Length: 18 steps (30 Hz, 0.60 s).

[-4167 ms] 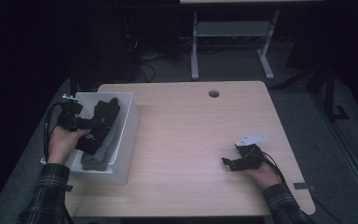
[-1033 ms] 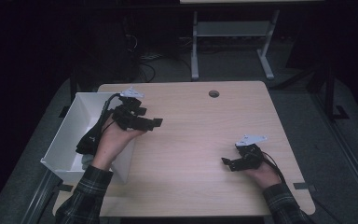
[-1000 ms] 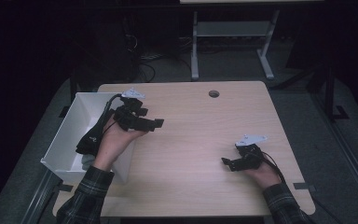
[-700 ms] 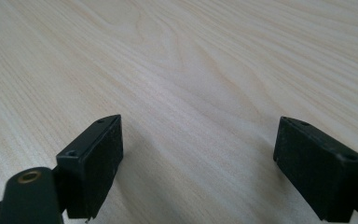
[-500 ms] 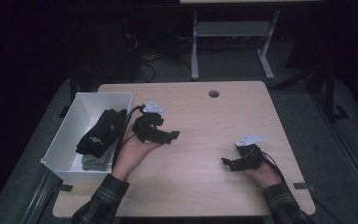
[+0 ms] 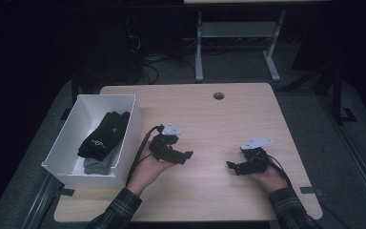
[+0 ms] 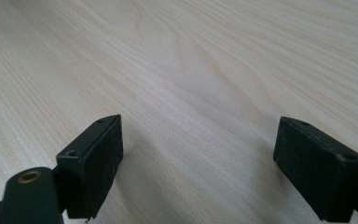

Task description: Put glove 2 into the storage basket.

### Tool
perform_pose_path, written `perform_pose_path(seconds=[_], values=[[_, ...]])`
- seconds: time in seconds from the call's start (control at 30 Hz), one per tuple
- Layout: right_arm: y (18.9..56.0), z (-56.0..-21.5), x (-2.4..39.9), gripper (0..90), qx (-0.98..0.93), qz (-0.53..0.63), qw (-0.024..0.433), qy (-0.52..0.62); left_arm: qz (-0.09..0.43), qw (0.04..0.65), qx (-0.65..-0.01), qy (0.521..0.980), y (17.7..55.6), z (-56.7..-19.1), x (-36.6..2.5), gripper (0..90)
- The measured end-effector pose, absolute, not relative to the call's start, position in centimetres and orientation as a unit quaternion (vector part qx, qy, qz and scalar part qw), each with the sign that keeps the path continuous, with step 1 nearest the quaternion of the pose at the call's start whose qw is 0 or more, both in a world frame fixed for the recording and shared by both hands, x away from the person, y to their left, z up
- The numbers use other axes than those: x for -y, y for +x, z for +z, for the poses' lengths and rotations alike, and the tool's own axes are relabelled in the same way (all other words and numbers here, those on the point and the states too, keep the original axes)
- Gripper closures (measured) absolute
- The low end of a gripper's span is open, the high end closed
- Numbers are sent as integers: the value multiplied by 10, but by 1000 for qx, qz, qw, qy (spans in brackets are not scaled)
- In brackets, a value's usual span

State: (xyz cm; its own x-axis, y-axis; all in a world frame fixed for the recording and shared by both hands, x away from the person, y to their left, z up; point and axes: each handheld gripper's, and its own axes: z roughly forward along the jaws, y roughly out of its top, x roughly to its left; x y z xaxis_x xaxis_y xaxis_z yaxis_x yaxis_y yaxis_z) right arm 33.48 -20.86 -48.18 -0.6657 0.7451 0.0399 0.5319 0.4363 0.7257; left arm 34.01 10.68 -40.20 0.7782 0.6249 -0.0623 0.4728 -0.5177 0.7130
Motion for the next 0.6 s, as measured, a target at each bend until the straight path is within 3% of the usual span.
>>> perform_pose_path(seconds=[0.6], values=[[335, -482, 209, 155, -835, 368, 145, 382, 103, 349, -291, 885, 333, -457, -99, 190]])
